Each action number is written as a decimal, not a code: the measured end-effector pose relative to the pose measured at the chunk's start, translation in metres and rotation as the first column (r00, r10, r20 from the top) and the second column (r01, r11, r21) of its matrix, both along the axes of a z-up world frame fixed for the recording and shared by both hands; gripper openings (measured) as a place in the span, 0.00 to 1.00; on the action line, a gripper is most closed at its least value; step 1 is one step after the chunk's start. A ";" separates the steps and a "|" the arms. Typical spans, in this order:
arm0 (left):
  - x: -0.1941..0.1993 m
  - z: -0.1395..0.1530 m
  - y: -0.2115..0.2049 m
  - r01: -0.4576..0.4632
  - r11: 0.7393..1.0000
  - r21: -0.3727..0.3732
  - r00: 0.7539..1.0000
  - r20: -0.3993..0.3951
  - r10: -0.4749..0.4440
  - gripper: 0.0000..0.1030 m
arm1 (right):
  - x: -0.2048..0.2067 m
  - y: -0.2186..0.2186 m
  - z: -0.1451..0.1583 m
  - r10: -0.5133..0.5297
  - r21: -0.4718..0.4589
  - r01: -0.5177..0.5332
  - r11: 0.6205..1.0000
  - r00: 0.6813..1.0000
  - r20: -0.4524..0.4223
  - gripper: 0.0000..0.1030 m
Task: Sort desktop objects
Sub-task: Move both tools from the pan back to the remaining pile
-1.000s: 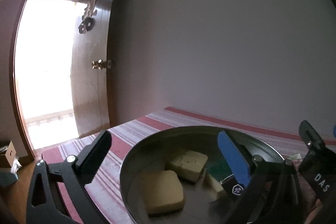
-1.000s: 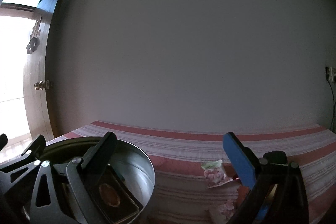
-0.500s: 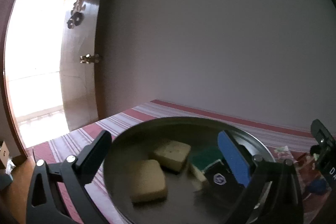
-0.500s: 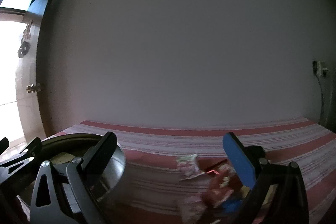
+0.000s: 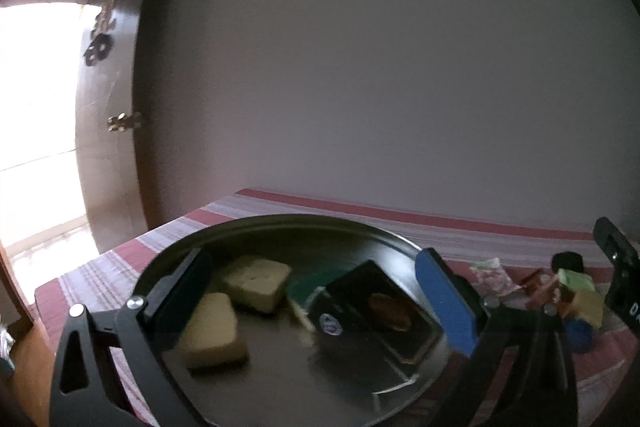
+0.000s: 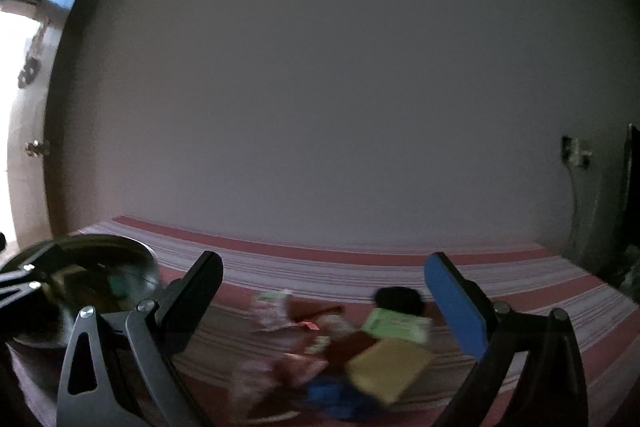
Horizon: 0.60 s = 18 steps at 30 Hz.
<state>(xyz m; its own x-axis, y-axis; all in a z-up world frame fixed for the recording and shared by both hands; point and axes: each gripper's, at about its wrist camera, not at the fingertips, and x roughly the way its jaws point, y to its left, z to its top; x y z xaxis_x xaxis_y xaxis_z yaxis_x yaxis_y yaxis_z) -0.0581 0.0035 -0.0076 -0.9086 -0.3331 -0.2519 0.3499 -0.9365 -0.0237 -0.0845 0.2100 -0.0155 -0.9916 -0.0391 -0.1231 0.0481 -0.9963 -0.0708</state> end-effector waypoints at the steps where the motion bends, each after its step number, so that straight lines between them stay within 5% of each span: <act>1: -0.001 0.000 0.004 0.013 1.000 -0.004 1.000 0.000 -0.013 1.00 | -0.001 0.007 0.000 -0.017 0.003 0.017 1.000 1.000 0.005 0.99; 11: -0.005 0.003 0.046 0.165 0.984 -0.069 0.986 0.025 -0.163 1.00 | -0.013 0.085 -0.002 -0.189 0.010 0.189 0.982 0.980 0.056 0.99; 18: -0.017 0.001 0.083 0.342 0.937 -0.067 0.936 0.109 -0.333 1.00 | -0.028 0.121 -0.006 -0.223 -0.044 0.231 0.972 0.966 0.133 0.99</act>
<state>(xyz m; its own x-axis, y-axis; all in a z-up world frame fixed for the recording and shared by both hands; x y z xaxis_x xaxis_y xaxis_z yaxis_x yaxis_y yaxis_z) -0.0756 0.0861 -0.0068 -0.9445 -0.0344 -0.3268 0.0096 -0.9970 0.0774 -0.1122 0.3311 -0.0212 -0.9517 0.1745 -0.2525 -0.1752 -0.9843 -0.0201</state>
